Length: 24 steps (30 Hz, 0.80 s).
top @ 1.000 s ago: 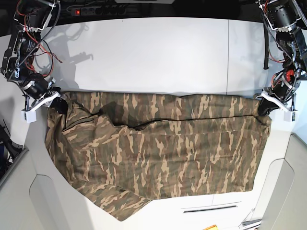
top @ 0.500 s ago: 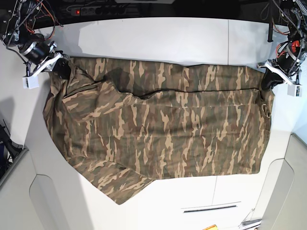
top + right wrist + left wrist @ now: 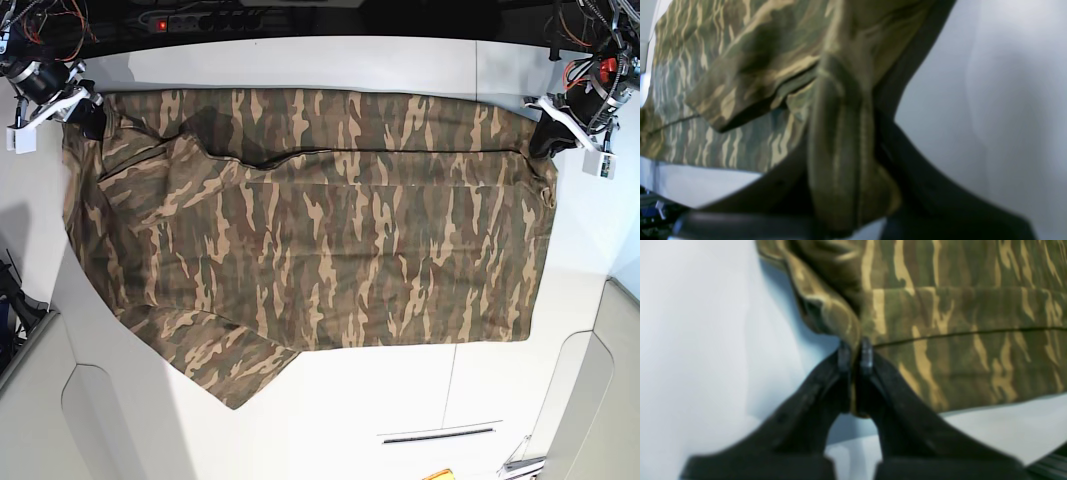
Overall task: Fold the T-shirt properly
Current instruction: 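Drag the folded edge with both grippers and release it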
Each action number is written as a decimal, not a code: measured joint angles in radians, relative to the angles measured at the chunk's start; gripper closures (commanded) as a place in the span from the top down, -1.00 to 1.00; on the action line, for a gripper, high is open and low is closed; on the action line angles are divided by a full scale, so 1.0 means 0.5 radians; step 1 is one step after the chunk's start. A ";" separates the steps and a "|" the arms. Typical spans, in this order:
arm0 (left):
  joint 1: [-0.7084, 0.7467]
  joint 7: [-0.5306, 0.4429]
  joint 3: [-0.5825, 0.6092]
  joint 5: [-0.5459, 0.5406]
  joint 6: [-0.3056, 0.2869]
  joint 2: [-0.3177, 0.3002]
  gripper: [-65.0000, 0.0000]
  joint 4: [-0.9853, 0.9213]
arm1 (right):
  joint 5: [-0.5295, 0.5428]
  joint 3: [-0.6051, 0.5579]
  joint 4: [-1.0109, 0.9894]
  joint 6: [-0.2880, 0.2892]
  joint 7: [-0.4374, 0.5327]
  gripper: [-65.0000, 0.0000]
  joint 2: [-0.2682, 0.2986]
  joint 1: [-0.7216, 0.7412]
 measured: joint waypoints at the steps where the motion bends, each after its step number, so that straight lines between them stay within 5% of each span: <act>1: 0.000 0.012 0.000 -0.020 -0.001 0.018 -1.00 0.008 | 0.000 0.011 0.000 0.000 -0.019 -1.00 0.000 0.000; 9: 0.082 0.056 -0.166 -0.101 -0.079 0.128 -1.00 0.010 | 0.007 0.014 0.000 0.002 -0.021 -1.00 0.000 -0.051; 24: 0.222 0.139 -0.209 -0.268 -0.111 0.127 -1.00 0.015 | 0.007 0.016 0.001 0.006 -0.031 -1.00 0.067 -0.056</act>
